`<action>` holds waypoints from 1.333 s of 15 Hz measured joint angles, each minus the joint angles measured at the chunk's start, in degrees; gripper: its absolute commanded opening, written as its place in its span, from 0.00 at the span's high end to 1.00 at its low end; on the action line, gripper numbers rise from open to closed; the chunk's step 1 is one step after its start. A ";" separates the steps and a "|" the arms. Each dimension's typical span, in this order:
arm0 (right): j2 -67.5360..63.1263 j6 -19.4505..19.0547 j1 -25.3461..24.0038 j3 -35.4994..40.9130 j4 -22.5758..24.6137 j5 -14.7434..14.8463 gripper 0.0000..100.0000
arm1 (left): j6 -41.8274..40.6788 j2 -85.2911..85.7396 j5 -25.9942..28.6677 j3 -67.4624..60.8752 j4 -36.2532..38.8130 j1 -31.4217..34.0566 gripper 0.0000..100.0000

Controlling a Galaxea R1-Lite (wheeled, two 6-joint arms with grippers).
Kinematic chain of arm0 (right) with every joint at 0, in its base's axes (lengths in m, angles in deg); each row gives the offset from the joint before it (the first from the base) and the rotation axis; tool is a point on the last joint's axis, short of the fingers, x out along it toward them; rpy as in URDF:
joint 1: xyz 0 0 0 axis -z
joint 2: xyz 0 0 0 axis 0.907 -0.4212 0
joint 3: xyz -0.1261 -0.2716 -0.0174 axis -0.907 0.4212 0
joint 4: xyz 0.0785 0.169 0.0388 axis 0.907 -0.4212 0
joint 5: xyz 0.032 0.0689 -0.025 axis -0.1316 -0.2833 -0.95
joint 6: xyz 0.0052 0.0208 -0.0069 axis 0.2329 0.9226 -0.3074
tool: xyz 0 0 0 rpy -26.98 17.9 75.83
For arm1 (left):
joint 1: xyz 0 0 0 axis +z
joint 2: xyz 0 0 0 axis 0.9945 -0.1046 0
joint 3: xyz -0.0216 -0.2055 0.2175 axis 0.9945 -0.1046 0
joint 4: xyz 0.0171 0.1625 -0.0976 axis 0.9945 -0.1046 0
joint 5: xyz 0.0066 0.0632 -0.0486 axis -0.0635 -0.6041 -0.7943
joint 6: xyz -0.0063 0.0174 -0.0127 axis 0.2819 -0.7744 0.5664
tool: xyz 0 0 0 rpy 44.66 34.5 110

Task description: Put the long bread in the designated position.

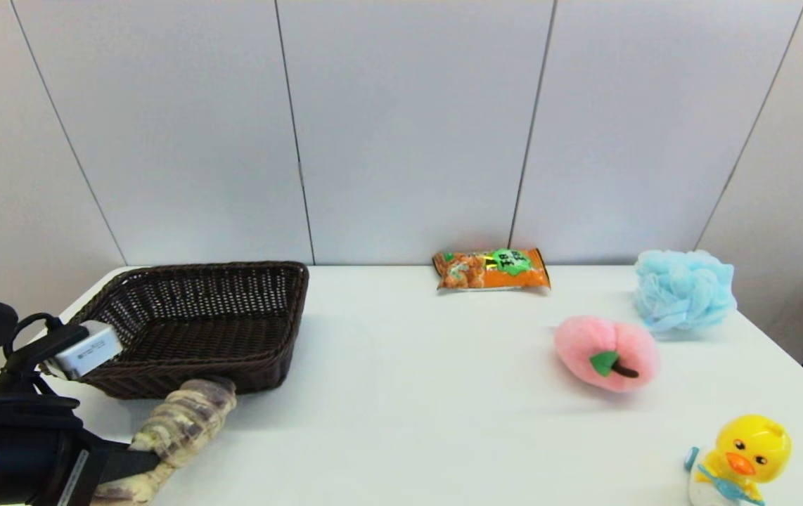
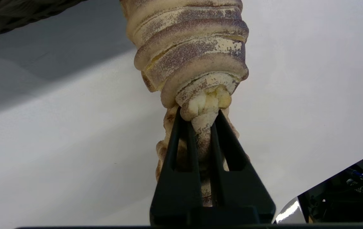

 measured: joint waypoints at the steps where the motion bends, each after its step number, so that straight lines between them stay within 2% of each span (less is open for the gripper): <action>1: 0.00 0.00 0.00 0.00 -0.02 -0.02 0.00 | -0.01 0.11 -0.02 -0.09 -0.07 0.18 0.00; 13: 0.00 0.02 0.00 0.00 0.00 0.00 0.00 | -0.26 2.10 0.01 0.09 -0.20 0.30 0.00; 20: 0.00 0.00 0.00 0.00 -0.02 0.00 0.00 | -0.65 10.89 0.01 0.35 1.63 0.27 0.00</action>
